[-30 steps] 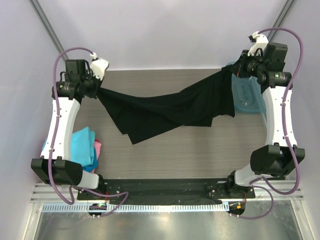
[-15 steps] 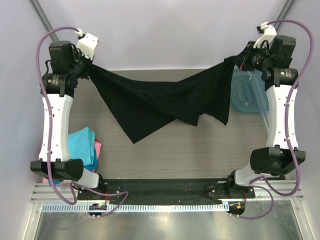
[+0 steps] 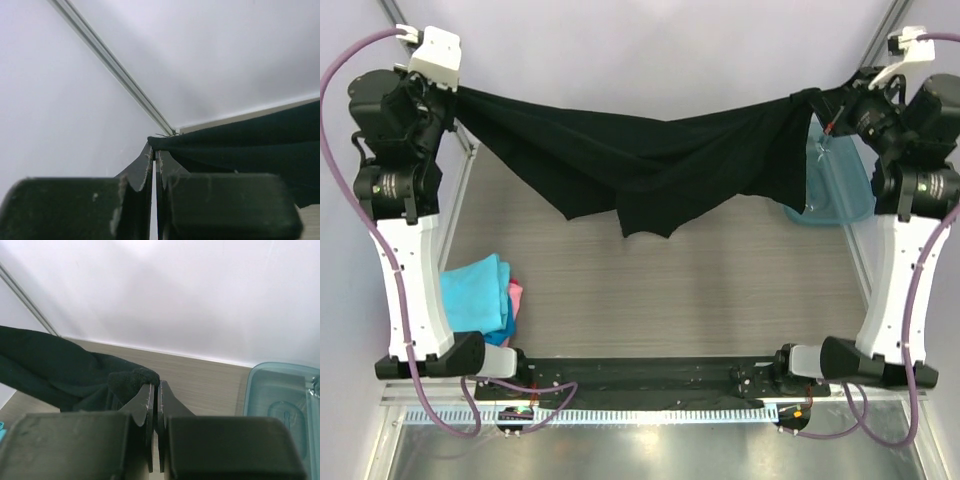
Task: Fold and stack the t-shirts
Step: Flatten the tshirt out
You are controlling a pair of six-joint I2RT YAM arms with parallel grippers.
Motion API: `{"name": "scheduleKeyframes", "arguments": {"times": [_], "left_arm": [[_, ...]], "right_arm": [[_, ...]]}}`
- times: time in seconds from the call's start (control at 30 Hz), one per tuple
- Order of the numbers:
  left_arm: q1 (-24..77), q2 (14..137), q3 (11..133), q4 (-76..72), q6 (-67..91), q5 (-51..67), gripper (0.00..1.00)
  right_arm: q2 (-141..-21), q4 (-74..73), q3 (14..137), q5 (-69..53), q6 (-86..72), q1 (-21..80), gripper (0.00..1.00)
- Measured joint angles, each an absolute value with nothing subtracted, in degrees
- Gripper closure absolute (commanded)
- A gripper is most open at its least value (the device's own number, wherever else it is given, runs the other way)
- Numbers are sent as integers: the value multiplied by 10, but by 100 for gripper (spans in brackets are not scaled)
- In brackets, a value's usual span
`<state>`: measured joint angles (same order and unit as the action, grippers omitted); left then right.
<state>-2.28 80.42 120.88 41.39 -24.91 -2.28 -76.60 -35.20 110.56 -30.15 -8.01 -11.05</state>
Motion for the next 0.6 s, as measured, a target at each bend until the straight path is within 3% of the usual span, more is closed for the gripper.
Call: {"name": "scheduleKeyframes", "arguments": {"times": [0.23, 0.6], "left_arm": [[-24, 804, 1201, 382, -247, -14, 100], [-24, 998, 1129, 336, -241, 47, 100]], "right_arm": [[-754, -341, 1084, -298, -79, -110, 99], [-1061, -313, 1099, -299, -77, -109, 99]]}}
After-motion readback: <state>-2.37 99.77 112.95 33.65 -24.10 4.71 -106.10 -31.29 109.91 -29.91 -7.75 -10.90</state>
